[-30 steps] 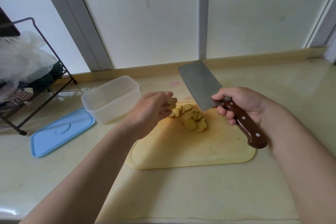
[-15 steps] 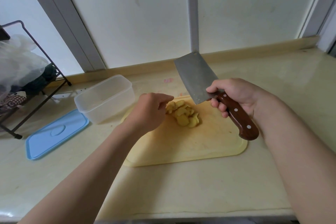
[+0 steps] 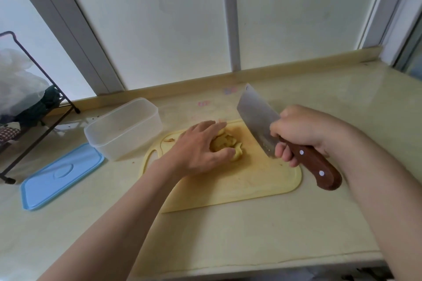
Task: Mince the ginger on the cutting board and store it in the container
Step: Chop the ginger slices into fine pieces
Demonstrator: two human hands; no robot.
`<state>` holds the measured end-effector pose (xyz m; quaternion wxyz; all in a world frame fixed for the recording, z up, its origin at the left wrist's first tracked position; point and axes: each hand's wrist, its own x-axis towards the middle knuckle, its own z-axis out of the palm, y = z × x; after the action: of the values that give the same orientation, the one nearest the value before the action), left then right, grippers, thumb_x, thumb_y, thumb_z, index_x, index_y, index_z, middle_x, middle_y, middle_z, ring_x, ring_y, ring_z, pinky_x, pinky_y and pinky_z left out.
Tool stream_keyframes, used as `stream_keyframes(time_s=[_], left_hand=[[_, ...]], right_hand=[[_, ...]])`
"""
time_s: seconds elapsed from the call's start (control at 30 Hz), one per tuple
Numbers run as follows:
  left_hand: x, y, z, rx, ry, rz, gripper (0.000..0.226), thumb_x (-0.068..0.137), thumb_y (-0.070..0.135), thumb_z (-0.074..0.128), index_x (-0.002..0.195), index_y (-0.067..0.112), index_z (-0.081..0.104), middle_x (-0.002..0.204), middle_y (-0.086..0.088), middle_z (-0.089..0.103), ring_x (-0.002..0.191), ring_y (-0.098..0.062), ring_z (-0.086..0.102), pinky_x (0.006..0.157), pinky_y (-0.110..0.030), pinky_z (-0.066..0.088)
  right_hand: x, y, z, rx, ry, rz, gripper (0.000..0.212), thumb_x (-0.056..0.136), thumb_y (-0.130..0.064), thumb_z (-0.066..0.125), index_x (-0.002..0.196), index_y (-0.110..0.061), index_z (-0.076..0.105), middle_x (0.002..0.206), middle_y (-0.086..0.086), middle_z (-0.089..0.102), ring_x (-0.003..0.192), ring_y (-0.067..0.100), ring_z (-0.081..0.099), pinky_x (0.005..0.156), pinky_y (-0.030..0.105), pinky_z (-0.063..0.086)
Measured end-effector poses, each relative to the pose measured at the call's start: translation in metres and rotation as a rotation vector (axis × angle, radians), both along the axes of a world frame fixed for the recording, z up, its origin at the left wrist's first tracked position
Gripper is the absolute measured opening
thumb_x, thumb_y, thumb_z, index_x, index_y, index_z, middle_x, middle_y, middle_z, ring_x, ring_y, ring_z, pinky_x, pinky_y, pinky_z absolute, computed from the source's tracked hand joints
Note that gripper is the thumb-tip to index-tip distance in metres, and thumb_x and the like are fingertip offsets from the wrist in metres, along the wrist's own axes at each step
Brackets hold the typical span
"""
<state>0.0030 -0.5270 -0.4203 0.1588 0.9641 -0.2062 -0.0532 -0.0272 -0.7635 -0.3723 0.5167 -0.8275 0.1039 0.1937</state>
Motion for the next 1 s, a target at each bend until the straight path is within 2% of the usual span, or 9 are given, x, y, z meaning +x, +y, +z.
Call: stream_keyframes(time_s=[0.13,0.4,0.63,0.83,0.93,1.0], left_hand=[[0.0,-0.001,-0.007,-0.04,-0.011,-0.029,0.078,0.087,0.068,0.055,0.154,0.038,0.029,0.159,0.004,0.032,0.145,-0.021,0.028,0.121,-0.048,0.023],[-0.007,0.008,-0.007,-0.19,0.02,-0.053,0.075,0.086,0.057,0.067,0.15,0.036,0.033,0.145,0.002,0.04,0.129,-0.017,0.041,0.11,-0.035,0.038],[-0.017,0.027,-0.012,-0.258,-0.015,0.007,0.079,0.083,0.055,0.071,0.15,0.033,0.035,0.137,0.003,0.04,0.124,-0.013,0.043,0.107,-0.028,0.037],[-0.021,0.042,-0.012,-0.321,-0.08,0.062,0.06,0.088,0.037,0.072,0.142,0.031,0.045,0.129,0.003,0.046,0.114,-0.011,0.047,0.094,-0.015,0.032],[-0.02,0.05,-0.012,-0.339,-0.105,0.091,0.055,0.087,0.035,0.074,0.137,0.033,0.05,0.126,0.005,0.05,0.106,-0.009,0.048,0.085,-0.007,0.033],[-0.019,0.055,-0.011,-0.339,-0.119,0.088,0.051,0.086,0.033,0.075,0.132,0.034,0.054,0.124,0.006,0.051,0.106,-0.01,0.05,0.088,-0.013,0.037]], right_hand=[[-0.021,0.006,-0.008,-0.102,-0.05,0.005,0.029,0.096,0.0,0.038,0.124,0.005,0.045,0.08,0.027,0.063,0.045,0.024,0.053,0.046,0.032,0.05],[-0.028,0.054,-0.011,-0.088,-0.079,0.048,0.027,0.095,0.0,0.038,0.119,0.006,0.048,0.073,0.025,0.064,0.043,0.021,0.055,0.044,0.03,0.049],[-0.021,0.091,-0.011,-0.026,-0.084,0.064,0.024,0.094,-0.001,0.038,0.113,0.004,0.053,0.071,0.022,0.063,0.041,0.021,0.054,0.044,0.03,0.051],[-0.011,0.101,-0.014,0.054,-0.06,0.075,0.03,0.096,-0.001,0.039,0.124,0.002,0.049,0.072,0.022,0.061,0.039,0.02,0.052,0.043,0.029,0.048],[-0.007,0.103,-0.015,0.076,-0.053,0.092,0.029,0.097,-0.001,0.04,0.124,0.001,0.049,0.07,0.021,0.061,0.038,0.019,0.052,0.042,0.028,0.048],[-0.006,0.107,-0.014,0.085,-0.057,0.111,0.027,0.097,-0.001,0.04,0.122,0.001,0.05,0.07,0.021,0.06,0.039,0.019,0.052,0.043,0.028,0.047]])
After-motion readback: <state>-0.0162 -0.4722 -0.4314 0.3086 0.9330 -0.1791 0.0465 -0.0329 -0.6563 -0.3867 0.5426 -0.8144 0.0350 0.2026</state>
